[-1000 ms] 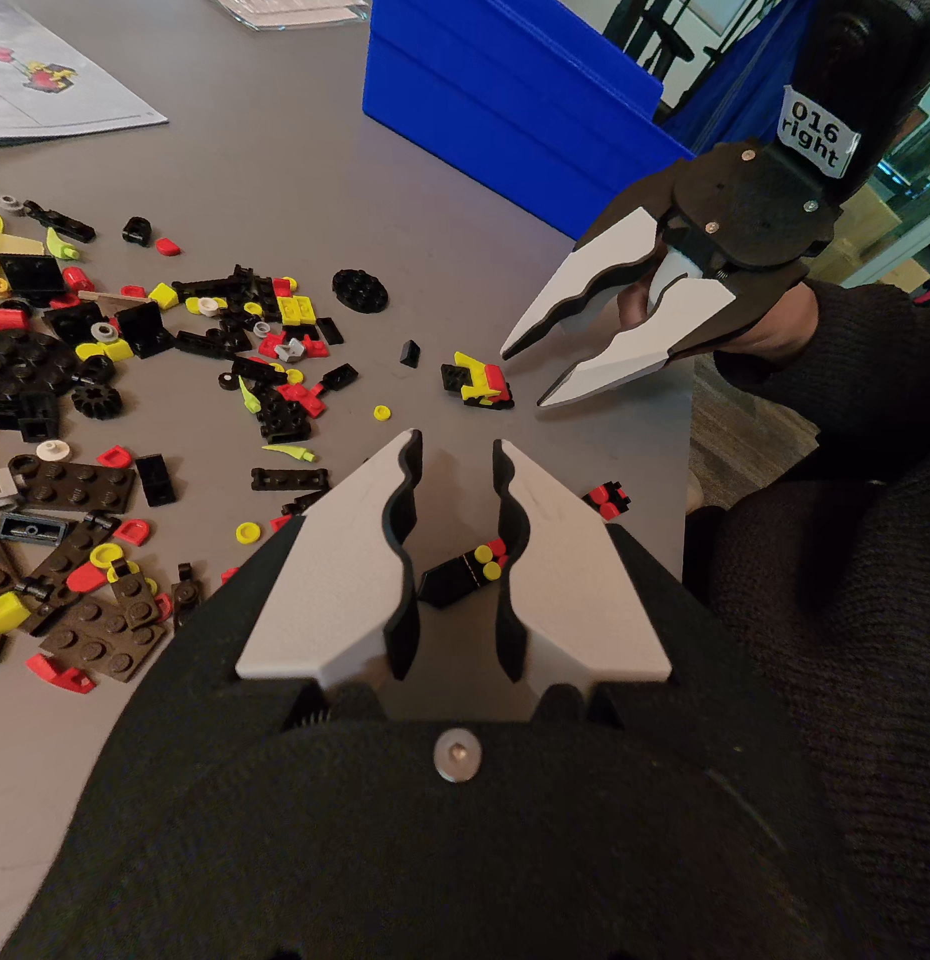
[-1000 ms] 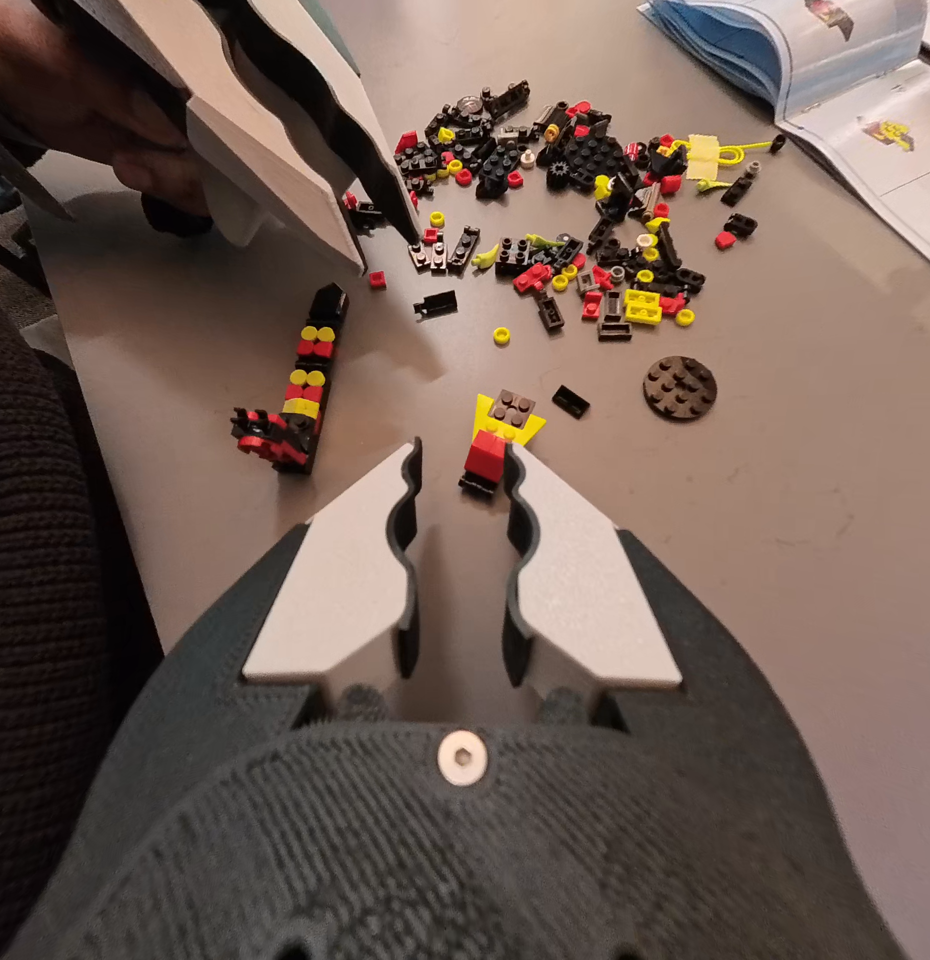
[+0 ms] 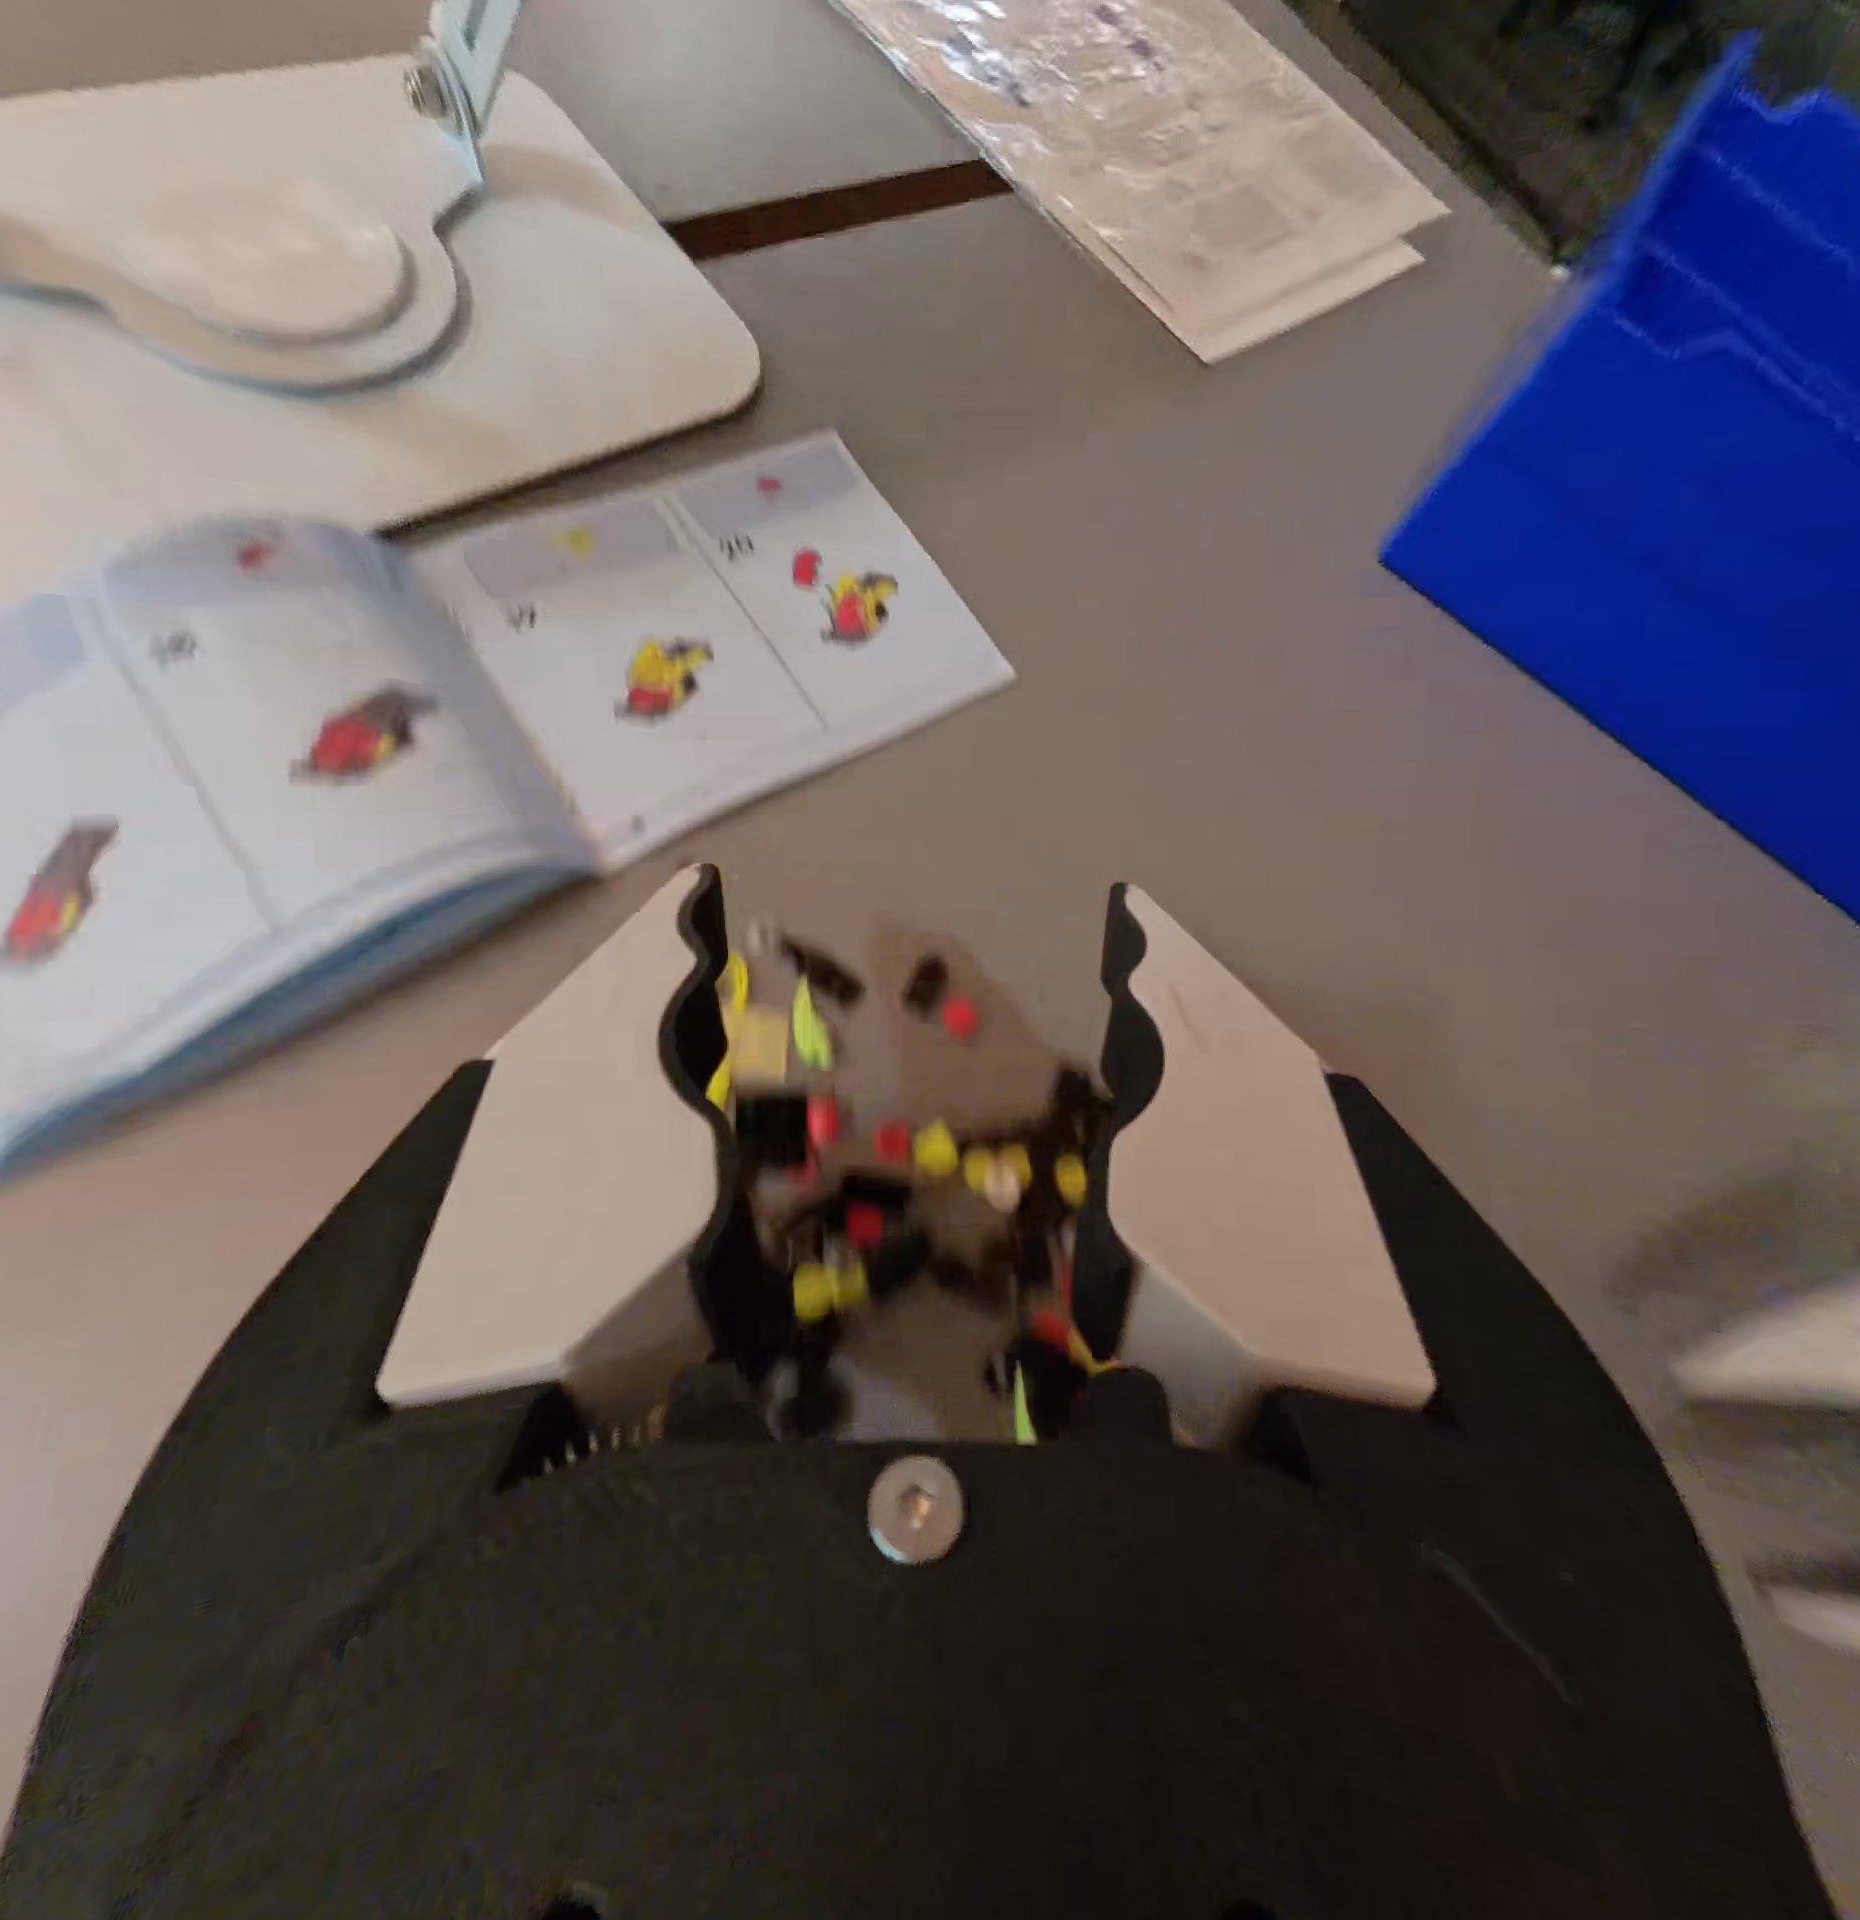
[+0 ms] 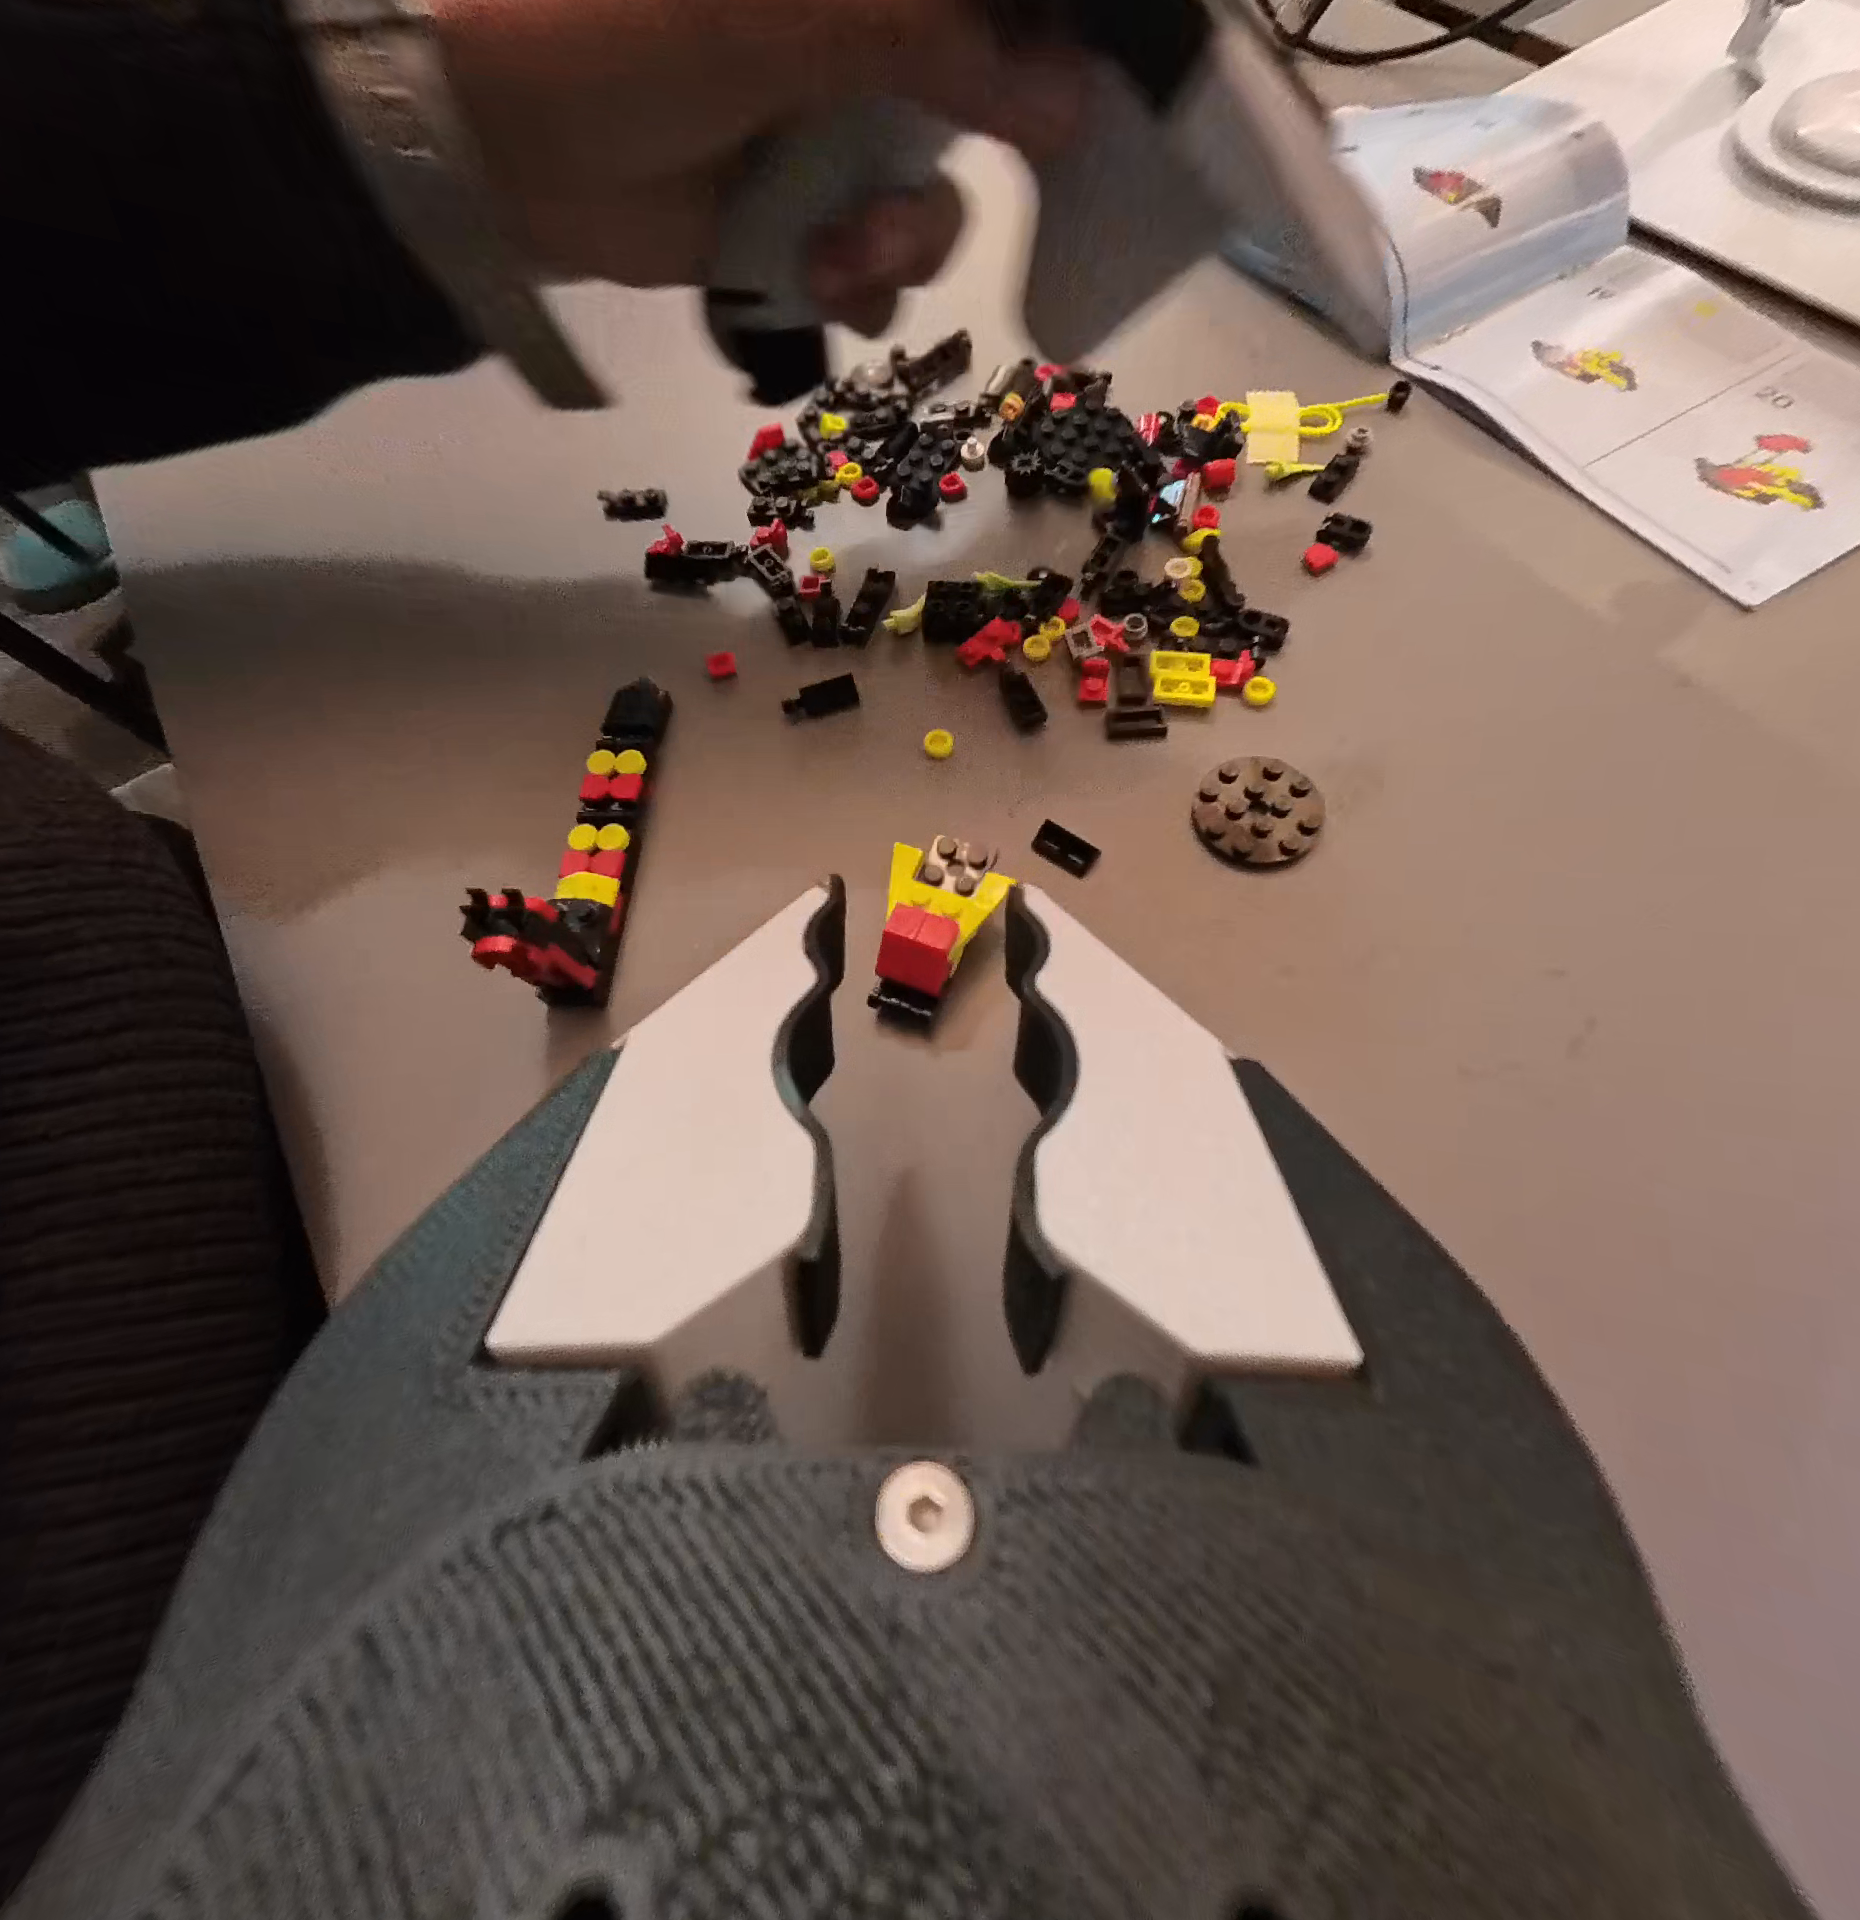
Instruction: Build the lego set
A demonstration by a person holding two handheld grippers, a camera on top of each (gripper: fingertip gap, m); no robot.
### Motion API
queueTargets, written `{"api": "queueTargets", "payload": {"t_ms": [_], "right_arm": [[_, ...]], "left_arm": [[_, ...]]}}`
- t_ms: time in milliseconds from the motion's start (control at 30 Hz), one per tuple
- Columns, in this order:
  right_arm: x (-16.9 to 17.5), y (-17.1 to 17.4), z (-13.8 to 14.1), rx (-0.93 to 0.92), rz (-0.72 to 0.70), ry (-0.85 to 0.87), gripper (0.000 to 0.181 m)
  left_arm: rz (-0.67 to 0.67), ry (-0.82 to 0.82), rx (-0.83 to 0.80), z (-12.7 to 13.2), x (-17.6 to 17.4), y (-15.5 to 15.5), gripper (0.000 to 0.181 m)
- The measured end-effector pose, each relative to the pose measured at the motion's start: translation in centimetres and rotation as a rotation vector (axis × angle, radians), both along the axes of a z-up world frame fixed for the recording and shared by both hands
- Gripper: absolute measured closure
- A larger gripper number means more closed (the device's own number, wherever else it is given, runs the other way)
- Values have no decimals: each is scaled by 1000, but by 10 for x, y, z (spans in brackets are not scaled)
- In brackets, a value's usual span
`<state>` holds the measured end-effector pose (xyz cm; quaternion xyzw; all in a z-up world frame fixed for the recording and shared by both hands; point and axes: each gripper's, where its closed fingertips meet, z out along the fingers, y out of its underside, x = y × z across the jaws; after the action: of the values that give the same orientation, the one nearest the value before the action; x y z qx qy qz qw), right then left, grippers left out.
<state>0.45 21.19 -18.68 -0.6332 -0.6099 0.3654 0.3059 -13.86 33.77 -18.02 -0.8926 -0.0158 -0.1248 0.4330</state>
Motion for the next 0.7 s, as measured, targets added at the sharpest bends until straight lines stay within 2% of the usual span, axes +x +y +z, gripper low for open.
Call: {"api": "queueTargets", "payload": {"t_ms": [133, 233, 367, 467, 667, 700], "right_arm": [[3, 2, 6, 22, -3, 14, 151], [4, 4, 9, 27, -3, 27, 151], [5, 5, 15, 9, -4, 51, 151], [6, 7, 16, -21, -7, 59, 150], [7, 12, 16, -77, -22, 73, 150], [7, 13, 16, -82, -26, 72, 150]], "left_arm": [[36, 85, -78, -21, 0, 64, 97], [78, 183, -168, -43, -9, 84, 96], [93, 202, -216, -61, -14, 90, 95], [120, 210, -187, -60, -19, 92, 101], [136, 205, -190, -59, -25, 91, 120], [132, 202, -187, -59, -25, 91, 129]]}}
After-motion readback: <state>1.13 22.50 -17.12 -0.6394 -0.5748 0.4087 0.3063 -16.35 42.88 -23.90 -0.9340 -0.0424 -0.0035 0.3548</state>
